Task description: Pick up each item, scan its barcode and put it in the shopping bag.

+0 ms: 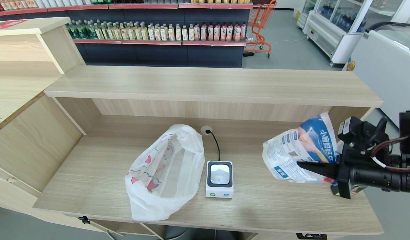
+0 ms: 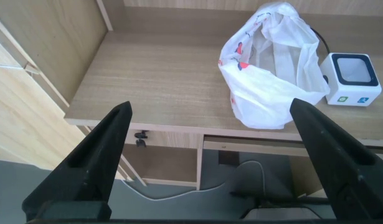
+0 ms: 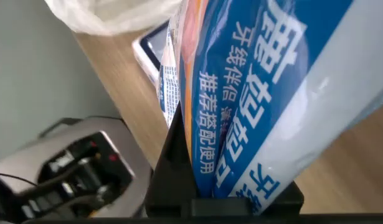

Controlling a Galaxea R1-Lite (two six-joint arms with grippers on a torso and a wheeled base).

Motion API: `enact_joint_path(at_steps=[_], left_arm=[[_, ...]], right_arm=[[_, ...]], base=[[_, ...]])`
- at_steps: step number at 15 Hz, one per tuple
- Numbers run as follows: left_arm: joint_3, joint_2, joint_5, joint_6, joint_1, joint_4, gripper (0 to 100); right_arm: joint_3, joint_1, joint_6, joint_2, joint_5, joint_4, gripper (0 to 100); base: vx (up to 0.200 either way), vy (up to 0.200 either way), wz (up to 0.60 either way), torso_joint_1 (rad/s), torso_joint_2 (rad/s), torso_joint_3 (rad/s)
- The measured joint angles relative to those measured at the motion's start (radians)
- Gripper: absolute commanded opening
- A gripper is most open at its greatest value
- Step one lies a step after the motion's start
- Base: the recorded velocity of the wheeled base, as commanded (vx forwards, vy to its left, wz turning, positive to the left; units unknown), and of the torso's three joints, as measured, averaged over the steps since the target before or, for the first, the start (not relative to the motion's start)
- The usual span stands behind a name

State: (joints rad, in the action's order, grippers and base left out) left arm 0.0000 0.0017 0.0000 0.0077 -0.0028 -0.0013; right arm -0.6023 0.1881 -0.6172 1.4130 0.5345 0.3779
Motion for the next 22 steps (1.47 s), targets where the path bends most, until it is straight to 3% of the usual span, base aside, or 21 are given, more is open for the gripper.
enact_joint_path(at_steps=[2, 7, 9, 12, 15, 18, 22], left_arm=[[0.000, 0.000, 0.000, 0.000, 0.000, 0.000, 100], [0.000, 0.000, 0.000, 0.000, 0.000, 0.000, 100], [0.000, 0.000, 0.000, 0.000, 0.000, 0.000, 100], [0.000, 0.000, 0.000, 0.000, 0.000, 0.000, 100], [0.000, 0.000, 0.000, 0.000, 0.000, 0.000, 100], [0.000, 0.000, 0.000, 0.000, 0.000, 0.000, 100], [0.000, 0.000, 0.000, 0.000, 0.000, 0.000, 100]], right_arm=[[0.070, -0.060, -0.206, -0.001, 0.001, 0.056, 0], [0.152, -0.126, -0.454, -0.011, 0.099, 0.113, 0], [0.161, -0.145, -0.544, -0.009, 0.212, 0.113, 0], [0.165, -0.275, -0.755, 0.006, 0.439, 0.071, 0], [0.175, -0.335, -0.834, 0.017, 0.481, -0.009, 0], [0.177, -0.330, -0.796, 0.007, 0.484, -0.009, 0], [0.170, -0.274, -0.786, 0.111, 0.571, 0.169, 0]], base=[[0.000, 0.000, 0.00, 0.000, 0.00, 0.000], [0.000, 0.000, 0.00, 0.000, 0.00, 0.000], [0.000, 0.000, 0.00, 0.000, 0.00, 0.000], [0.000, 0.000, 0.00, 0.000, 0.00, 0.000], [0.000, 0.000, 0.00, 0.000, 0.00, 0.000], [0.000, 0.000, 0.00, 0.000, 0.00, 0.000], [0.000, 0.000, 0.00, 0.000, 0.00, 0.000]])
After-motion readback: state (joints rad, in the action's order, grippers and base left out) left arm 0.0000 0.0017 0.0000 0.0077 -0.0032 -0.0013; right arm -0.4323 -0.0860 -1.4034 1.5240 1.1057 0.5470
